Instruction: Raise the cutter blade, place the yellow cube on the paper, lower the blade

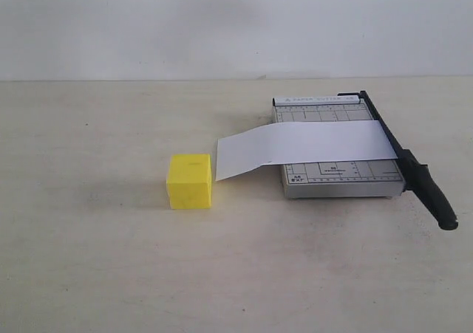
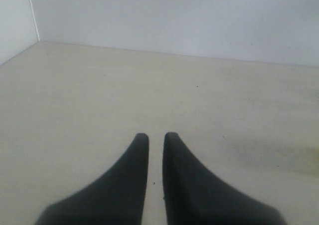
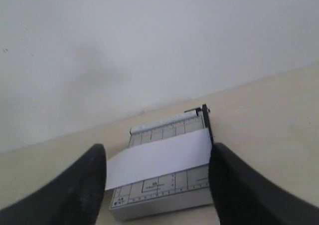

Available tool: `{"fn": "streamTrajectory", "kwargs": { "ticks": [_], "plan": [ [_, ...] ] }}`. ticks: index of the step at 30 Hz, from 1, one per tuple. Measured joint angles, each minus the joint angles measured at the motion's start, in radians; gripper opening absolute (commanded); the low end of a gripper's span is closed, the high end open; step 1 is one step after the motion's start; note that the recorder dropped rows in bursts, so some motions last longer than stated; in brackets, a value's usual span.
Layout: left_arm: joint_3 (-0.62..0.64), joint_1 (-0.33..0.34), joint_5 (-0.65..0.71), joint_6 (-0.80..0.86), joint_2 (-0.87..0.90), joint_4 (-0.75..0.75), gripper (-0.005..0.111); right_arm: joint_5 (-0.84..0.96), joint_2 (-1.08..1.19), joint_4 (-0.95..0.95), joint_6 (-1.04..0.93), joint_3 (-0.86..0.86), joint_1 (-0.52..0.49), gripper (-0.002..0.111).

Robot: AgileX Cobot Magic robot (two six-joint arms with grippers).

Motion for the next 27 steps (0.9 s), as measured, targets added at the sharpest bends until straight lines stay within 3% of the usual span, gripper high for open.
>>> {"fn": "streamTrajectory", "kwargs": {
  "ticks": [15,21,27],
  "plan": [
    [0.0,0.0,0.0,0.0,0.0,0.0,0.011,0.605,0.925,-0.002,-0.361,-0.775,0.0,0.061],
    [0.0,0.0,0.0,0.0,0.0,0.0,0.011,0.664,1.157,-0.11,-0.335,-0.85,0.0,0.061],
    [0.0,0.0,0.0,0.0,0.0,0.0,0.011,0.696,1.206,-0.175,-0.299,-0.85,0.0,0.061]
  ]
}}
